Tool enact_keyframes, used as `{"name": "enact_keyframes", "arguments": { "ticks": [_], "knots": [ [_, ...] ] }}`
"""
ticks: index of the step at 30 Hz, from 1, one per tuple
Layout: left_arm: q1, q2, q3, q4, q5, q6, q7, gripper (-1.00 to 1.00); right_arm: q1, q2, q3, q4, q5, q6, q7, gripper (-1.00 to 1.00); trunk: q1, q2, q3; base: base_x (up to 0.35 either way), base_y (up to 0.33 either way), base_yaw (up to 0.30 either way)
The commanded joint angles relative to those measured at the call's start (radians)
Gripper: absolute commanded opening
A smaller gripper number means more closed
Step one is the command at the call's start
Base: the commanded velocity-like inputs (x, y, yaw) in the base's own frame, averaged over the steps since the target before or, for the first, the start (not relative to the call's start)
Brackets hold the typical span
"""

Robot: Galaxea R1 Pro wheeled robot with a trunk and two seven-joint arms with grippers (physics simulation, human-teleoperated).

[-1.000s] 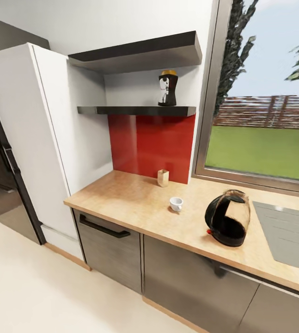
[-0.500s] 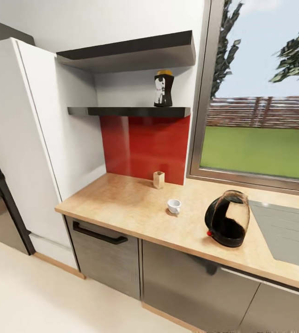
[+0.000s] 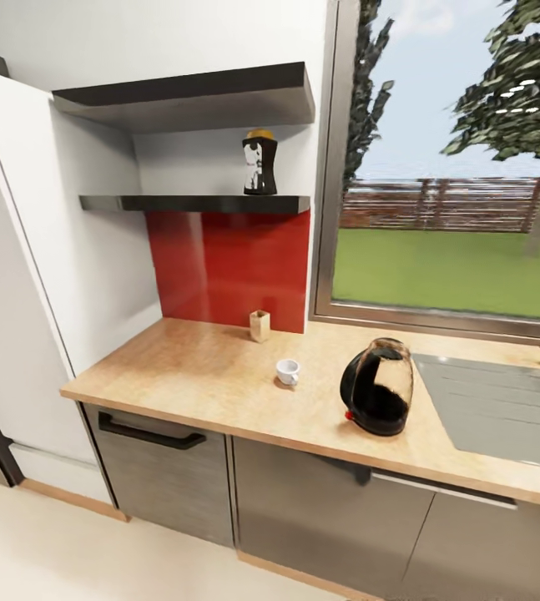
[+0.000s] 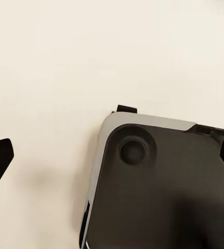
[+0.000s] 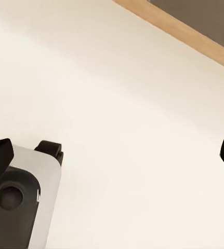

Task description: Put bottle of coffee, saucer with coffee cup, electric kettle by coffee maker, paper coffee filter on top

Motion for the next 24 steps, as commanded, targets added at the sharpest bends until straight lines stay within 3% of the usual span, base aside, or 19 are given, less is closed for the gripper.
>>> {"name": "enact_keyframes", "arguments": {
  "ticks": [1, 17, 24],
  "knots": [
    [0.001, 0.000, -0.003, -0.002, 0.010, -0.001, 0.000, 1.00, -0.002, 0.001, 0.006, 0.004, -0.011, -0.006, 0.007, 1.00, 0.000, -0.001, -0.001, 0.000, 0.147, -0.100],
    [0.000, 0.000, -0.003, 0.009, 0.011, -0.001, 0.000, 1.00, -0.002, 0.001, 0.006, 0.004, -0.011, -0.007, 0.006, 1.00, 0.000, -0.001, -0.001, 0.000, 0.289, -0.009],
    [0.001, 0.000, -0.003, 0.009, 0.011, -0.001, 0.000, 1.00, -0.002, 0.001, 0.006, 0.004, -0.011, -0.006, 0.007, 1.00, 0.000, -0.001, 0.002, 0.000, 0.079, -0.111]
  ]
}}
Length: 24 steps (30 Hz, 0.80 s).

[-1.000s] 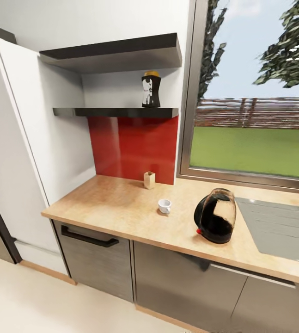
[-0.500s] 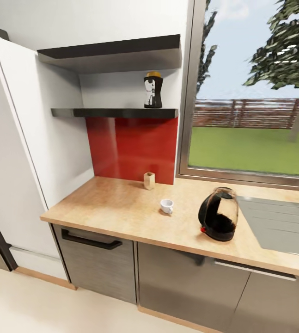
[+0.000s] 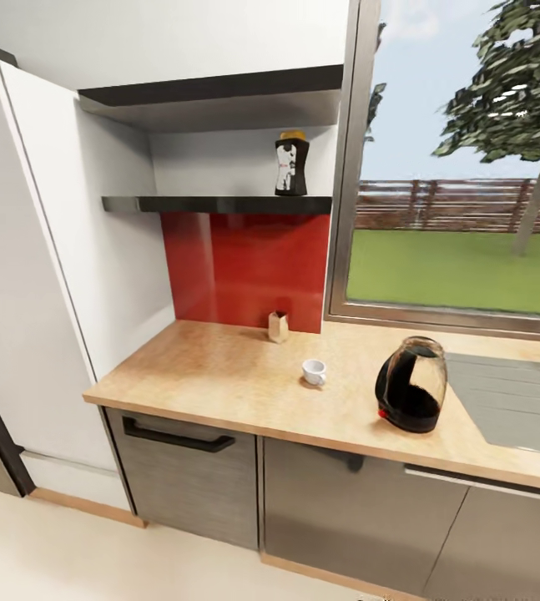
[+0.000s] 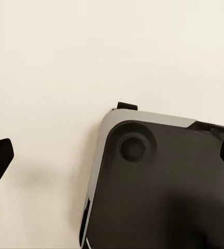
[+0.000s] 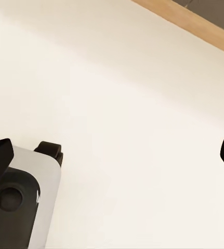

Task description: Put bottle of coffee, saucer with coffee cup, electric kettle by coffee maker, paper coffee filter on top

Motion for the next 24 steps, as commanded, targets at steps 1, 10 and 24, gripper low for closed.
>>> {"name": "enact_keyframes", "arguments": {
  "ticks": [1, 10, 24],
  "knots": [
    [0.000, 0.000, -0.002, -0.002, 0.010, -0.001, 0.000, 1.00, -0.002, 0.001, 0.006, 0.004, -0.011, -0.006, 0.008, 1.00, 0.000, -0.001, -0.001, 0.000, 0.020, -0.196],
    [0.001, 0.000, -0.002, -0.002, 0.010, -0.001, 0.000, 1.00, -0.002, 0.001, 0.006, 0.004, -0.011, -0.006, 0.008, 1.00, 0.000, -0.001, 0.006, 0.000, 0.006, -0.218],
    [0.001, 0.000, -0.002, -0.002, 0.010, -0.001, 0.000, 1.00, -0.002, -0.001, 0.006, 0.004, -0.011, -0.005, 0.008, 1.00, 0.000, -0.001, 0.013, 0.000, 0.042, -0.170]
  ]
}}
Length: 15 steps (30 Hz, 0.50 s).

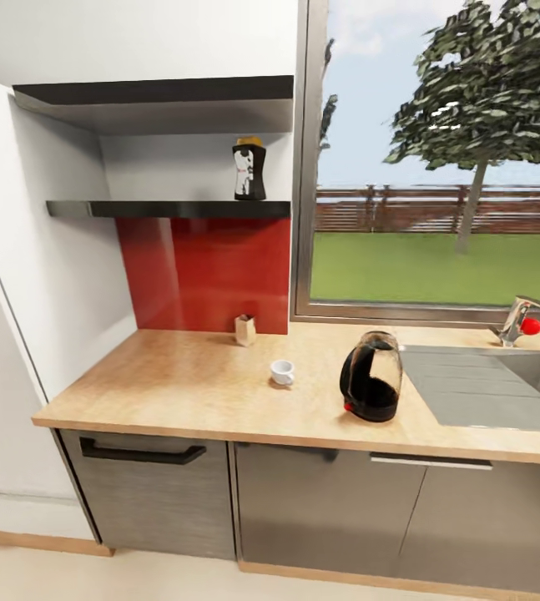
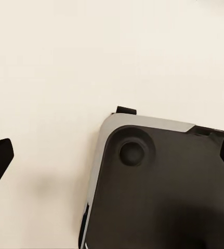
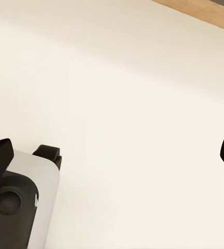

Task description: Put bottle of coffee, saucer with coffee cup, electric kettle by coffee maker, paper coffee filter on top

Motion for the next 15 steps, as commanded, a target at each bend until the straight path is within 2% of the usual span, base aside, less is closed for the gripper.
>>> {"name": "enact_keyframes", "arguments": {
  "ticks": [1, 10, 15],
  "knots": [
    [0.001, 0.000, -0.003, -0.002, 0.010, -0.001, 0.000, 1.00, -0.002, 0.000, 0.006, 0.005, -0.011, -0.006, 0.008, 1.00, 0.000, -0.001, -0.001, 0.000, 0.249, -0.022],
    [0.000, 0.000, -0.003, -0.002, 0.010, -0.001, 0.000, 1.00, -0.002, -0.002, 0.006, 0.005, -0.012, -0.006, 0.007, 1.00, 0.000, -0.001, -0.001, 0.000, 0.296, -0.006],
    [0.000, 0.000, -0.003, -0.002, 0.010, -0.001, 0.000, 1.00, -0.002, -0.002, 0.006, 0.005, -0.012, -0.006, 0.007, 1.00, 0.000, -0.001, -0.001, 0.000, 0.102, -0.057]
  ]
}}
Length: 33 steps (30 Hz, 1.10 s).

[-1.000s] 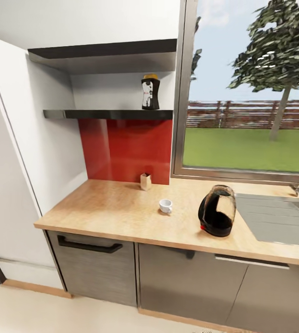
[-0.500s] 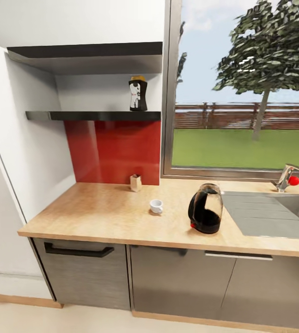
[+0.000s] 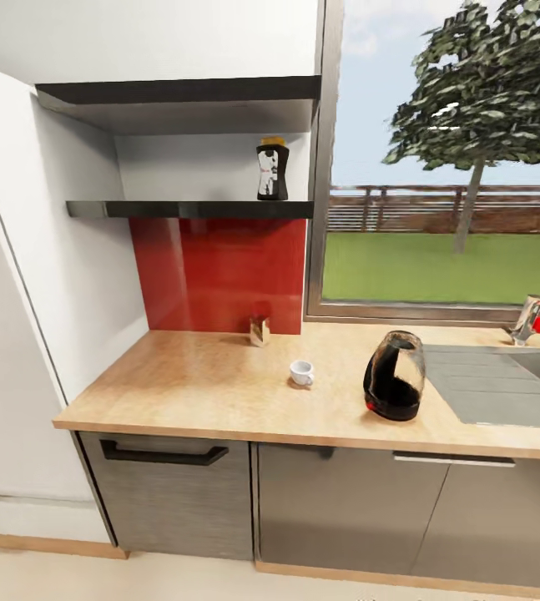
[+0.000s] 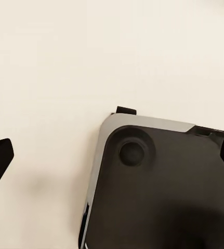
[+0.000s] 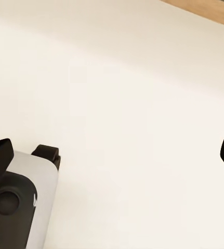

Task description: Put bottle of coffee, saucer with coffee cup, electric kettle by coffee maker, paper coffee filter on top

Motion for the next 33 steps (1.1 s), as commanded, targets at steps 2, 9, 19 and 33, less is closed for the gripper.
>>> {"name": "enact_keyframes", "arguments": {
  "ticks": [2, 9, 19, 33],
  "knots": [
    [0.001, 0.000, -0.002, -0.002, 0.010, -0.001, 0.000, 1.00, -0.002, 0.000, 0.007, 0.004, -0.011, -0.006, 0.008, 1.00, 0.000, -0.001, -0.001, 0.000, 0.037, -0.161],
    [0.001, 0.000, -0.002, -0.002, 0.010, -0.001, 0.000, 1.00, -0.002, 0.000, 0.006, 0.004, -0.011, -0.005, 0.009, 1.00, 0.000, -0.001, -0.001, 0.000, 0.010, -0.227],
    [0.001, 0.000, -0.002, -0.002, 0.010, -0.001, 0.000, 1.00, -0.002, 0.000, 0.007, 0.004, -0.011, -0.006, 0.006, 1.00, 0.000, -0.001, -0.001, 0.000, 0.001, -0.168],
    [0.001, 0.000, -0.004, -0.007, 0.012, -0.002, -0.004, 1.00, -0.002, 0.000, 0.008, 0.004, -0.010, -0.007, 0.007, 1.00, 0.000, -0.001, -0.001, 0.000, 0.000, -0.003]
  ]
}}
